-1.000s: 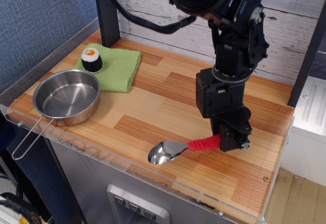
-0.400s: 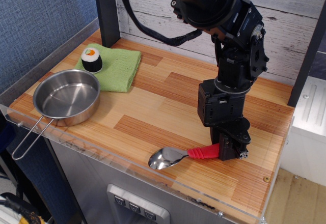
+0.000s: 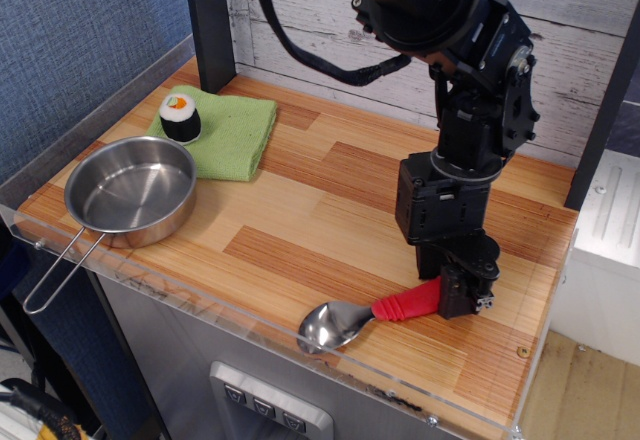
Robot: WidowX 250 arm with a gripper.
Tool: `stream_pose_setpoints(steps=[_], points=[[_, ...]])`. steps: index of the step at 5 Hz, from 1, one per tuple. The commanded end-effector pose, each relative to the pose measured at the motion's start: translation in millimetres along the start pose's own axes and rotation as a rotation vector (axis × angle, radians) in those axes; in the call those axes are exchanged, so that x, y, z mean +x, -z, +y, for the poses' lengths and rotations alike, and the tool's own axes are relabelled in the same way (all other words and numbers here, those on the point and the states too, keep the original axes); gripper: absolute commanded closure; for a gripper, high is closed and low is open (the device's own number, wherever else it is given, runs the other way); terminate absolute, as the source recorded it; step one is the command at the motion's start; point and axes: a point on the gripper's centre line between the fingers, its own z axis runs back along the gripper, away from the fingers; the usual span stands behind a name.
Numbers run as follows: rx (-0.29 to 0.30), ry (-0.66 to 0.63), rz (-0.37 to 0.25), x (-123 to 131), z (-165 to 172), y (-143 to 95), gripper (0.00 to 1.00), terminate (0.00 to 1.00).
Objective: Place the red spoon on the bottom right corner of the table.
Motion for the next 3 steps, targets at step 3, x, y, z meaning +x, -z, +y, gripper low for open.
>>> stream_pose_setpoints(steps=[3], points=[[-0.011,0.024,0.043,11,-5,-31,0.00,0.00]])
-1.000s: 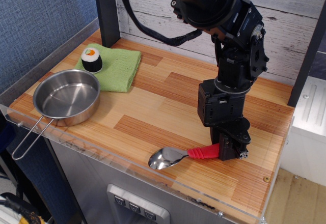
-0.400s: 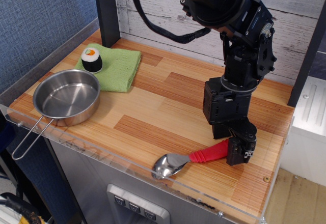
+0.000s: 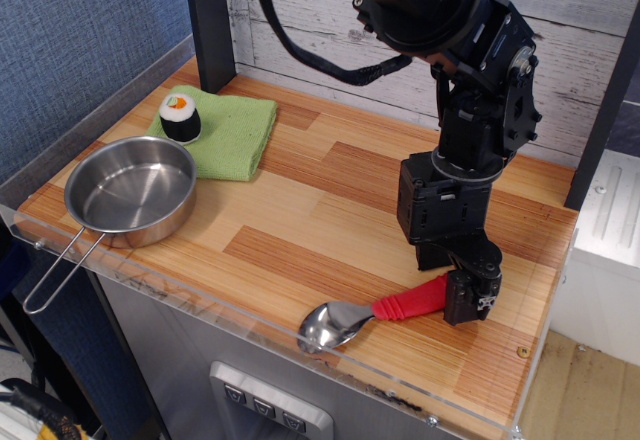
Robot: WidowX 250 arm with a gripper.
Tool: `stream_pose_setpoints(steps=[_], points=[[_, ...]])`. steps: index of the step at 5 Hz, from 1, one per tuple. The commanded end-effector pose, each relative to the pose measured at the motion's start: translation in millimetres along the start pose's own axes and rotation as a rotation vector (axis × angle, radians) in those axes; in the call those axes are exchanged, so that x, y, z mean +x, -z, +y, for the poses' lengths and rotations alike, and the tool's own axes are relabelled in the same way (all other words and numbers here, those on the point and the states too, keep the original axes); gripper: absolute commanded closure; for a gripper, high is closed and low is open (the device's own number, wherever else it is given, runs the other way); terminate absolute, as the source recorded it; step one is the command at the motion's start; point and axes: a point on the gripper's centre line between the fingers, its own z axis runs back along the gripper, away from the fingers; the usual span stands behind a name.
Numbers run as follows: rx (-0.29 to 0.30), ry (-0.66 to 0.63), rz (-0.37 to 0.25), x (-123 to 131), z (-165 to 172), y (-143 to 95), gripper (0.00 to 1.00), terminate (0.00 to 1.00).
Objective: Place the red spoon on the bottom right corner of the table.
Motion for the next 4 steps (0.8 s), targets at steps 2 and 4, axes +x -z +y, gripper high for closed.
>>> stream_pose_setpoints(steps=[2,4], points=[[-0.074,-0.018,0.162,20,-12,-98,0.00,0.00],[-0.148,-0.064,0.247,52,1,-173,0.00,1.00]])
